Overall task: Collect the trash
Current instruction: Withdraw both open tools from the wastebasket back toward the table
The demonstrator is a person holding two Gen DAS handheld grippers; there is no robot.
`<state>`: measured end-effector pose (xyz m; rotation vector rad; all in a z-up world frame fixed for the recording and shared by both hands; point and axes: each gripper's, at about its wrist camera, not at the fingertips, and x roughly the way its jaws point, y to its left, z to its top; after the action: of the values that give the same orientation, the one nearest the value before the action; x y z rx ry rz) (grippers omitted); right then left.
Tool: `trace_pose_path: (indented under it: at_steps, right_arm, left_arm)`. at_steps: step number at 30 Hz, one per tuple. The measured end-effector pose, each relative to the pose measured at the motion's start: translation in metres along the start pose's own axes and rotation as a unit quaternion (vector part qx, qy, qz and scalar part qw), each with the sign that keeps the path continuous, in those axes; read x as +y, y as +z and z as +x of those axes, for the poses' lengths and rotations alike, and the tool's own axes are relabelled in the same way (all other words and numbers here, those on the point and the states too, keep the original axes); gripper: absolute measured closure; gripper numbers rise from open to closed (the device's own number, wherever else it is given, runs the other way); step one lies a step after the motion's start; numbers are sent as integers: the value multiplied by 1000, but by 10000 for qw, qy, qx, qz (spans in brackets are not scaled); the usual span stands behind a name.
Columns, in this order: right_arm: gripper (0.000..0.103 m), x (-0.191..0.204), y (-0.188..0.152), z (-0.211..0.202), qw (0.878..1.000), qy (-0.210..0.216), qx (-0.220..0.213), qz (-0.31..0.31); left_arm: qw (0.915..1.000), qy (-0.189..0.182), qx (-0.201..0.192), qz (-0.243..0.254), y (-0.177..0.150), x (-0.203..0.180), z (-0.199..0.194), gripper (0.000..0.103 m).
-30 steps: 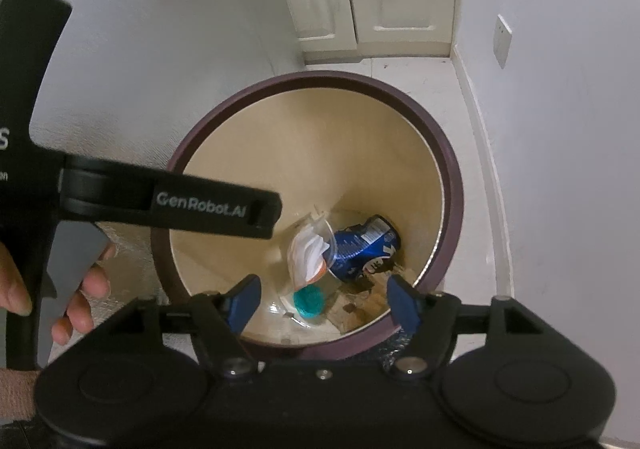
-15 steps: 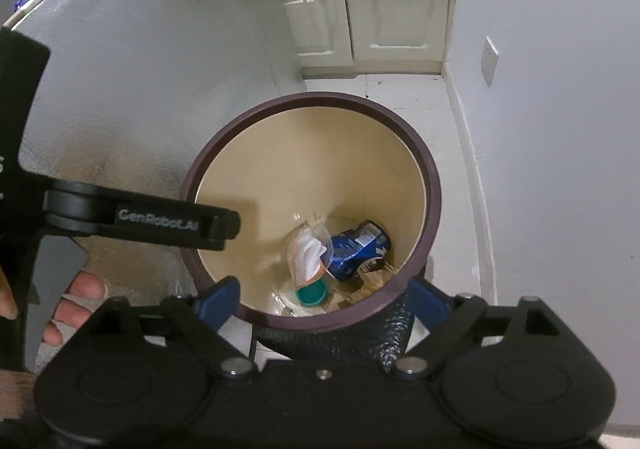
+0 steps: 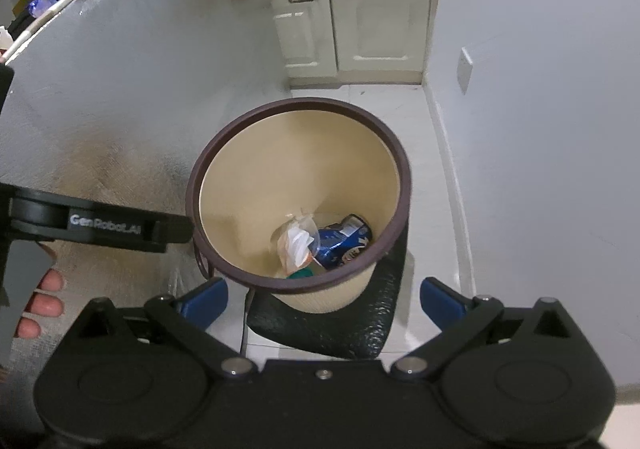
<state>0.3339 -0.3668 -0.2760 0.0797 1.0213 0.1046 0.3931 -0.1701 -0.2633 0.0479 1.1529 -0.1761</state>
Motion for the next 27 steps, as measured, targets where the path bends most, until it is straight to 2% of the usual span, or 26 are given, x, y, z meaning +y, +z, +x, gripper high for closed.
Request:
trace_pose_path:
  at_steps: [7,12,17,27]
  right_arm:
    - [0,-6,-19,-37,9994,-221,-255,121]
    - [0,-8,-32,-66,9980,-396,-442,231]
    - [0,-8,-44,-97,9952,-576,-713,346]
    - [0,3,-53,-173,9836,-783,-1591,314]
  left_arm:
    - [9998,-63,-99,177,-19,-8,-33,0]
    - [9991,-243,-230,277,-32,-11,-60,0]
    - [9969,-396,-503,462,-45,-16,-92,0]
    - [9870,-707,-1208,794,-68,-17,-165,0]
